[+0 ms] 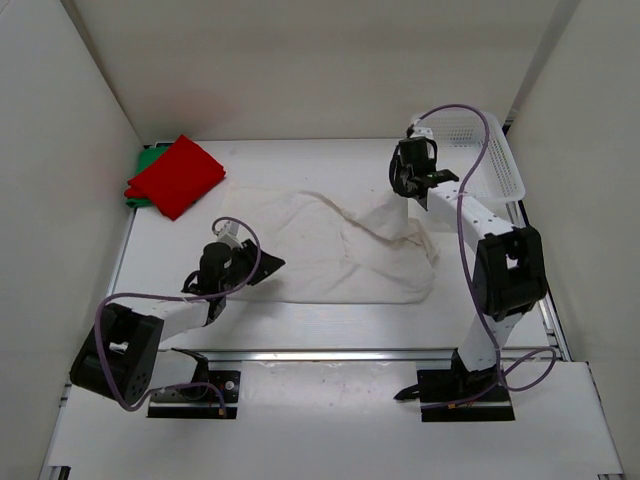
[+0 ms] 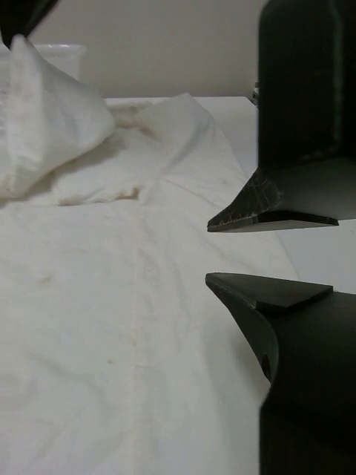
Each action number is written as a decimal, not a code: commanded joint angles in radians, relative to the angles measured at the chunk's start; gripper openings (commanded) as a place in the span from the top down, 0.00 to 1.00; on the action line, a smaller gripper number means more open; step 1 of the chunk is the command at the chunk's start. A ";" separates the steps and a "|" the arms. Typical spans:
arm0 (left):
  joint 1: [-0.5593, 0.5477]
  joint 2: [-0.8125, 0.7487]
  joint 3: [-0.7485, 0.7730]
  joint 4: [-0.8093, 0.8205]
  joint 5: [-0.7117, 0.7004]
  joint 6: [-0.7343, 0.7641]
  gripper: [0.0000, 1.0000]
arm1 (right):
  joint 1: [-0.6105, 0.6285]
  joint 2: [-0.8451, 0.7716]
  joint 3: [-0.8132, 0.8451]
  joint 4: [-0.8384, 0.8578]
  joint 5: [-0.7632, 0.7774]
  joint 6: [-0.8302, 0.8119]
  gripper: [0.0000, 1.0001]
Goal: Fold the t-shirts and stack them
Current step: Grap the side of the flattened tshirt furthest away from the robot with both arms
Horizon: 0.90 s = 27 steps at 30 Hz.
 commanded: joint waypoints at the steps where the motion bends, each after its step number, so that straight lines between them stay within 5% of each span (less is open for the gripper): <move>1: 0.048 -0.058 0.058 -0.045 -0.028 -0.003 0.61 | -0.036 0.081 0.086 0.029 -0.051 0.048 1.00; 9: 0.259 -0.023 0.235 -0.212 -0.105 0.059 0.60 | -0.128 0.193 0.237 0.046 -0.157 0.054 1.00; 17: 0.344 0.398 0.703 -0.454 -0.227 0.185 0.57 | -0.123 0.440 0.668 -0.098 -0.194 -0.032 1.00; 27: 0.384 0.802 1.273 -0.786 -0.375 0.363 0.55 | -0.120 0.329 0.430 0.037 -0.338 0.029 1.00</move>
